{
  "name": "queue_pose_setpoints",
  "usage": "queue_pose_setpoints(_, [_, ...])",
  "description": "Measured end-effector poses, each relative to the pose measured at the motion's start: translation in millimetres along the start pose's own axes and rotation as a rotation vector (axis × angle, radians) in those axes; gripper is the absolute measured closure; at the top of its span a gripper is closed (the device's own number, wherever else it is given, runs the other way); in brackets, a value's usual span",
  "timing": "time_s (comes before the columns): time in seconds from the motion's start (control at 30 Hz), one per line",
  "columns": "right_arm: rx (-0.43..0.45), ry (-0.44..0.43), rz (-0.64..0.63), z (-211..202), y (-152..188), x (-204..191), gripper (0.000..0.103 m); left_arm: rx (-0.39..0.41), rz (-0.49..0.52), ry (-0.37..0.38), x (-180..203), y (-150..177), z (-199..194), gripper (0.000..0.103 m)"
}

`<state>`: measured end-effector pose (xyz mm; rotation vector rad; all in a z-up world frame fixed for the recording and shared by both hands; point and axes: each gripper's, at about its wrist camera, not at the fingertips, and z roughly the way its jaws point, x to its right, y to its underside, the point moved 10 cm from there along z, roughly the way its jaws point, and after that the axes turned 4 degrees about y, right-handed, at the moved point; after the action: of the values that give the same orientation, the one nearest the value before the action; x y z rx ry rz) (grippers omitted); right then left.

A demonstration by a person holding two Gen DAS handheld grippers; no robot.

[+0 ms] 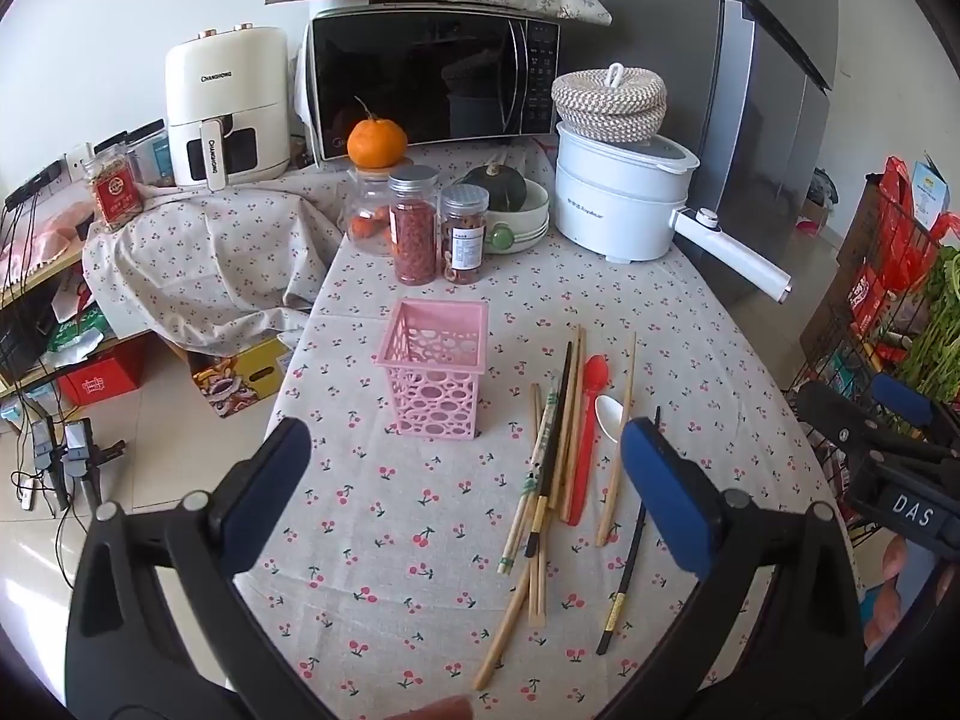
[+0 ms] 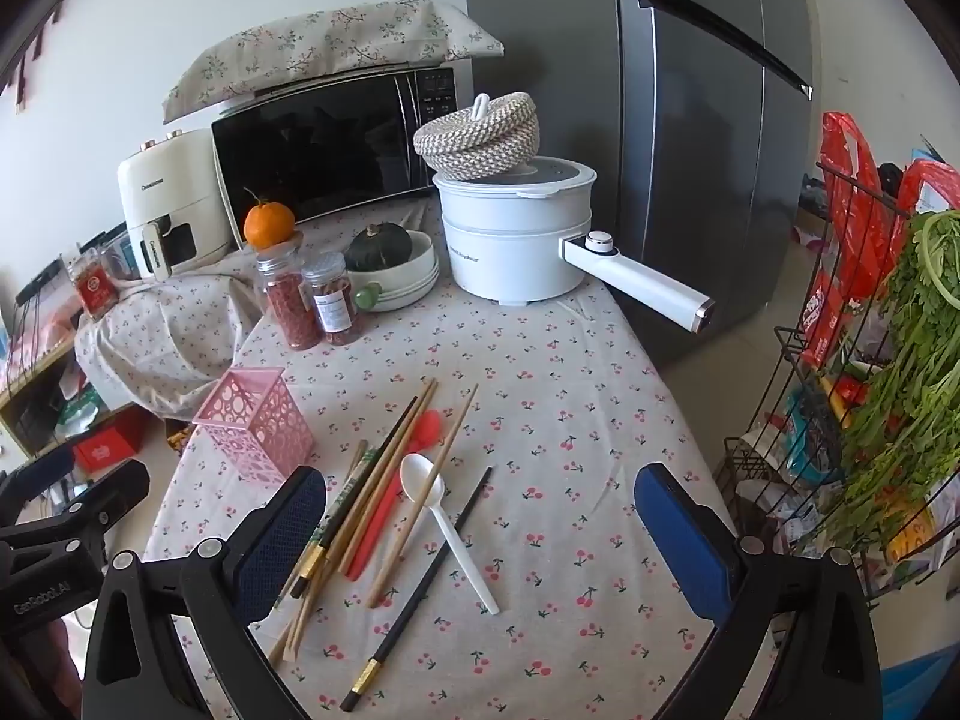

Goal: Organize utensils

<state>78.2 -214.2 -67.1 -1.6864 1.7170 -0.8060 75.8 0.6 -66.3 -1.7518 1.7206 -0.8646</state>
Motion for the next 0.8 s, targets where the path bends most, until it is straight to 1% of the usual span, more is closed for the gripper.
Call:
queue_pose_setpoints(0.43, [0.021, 0.003, 0.011, -5.3, -3.4, 0.6, 0.0, 0.018, 0.004, -0.001, 0.3, -5.0, -4.5, 0.0])
queue_pose_setpoints(0.8, [0.009, 0.003, 0.013, -3.2, -2.2, 0.8, 0.0, 0.024, 0.007, -0.002, 1.6, -3.6, -6.5, 0.0])
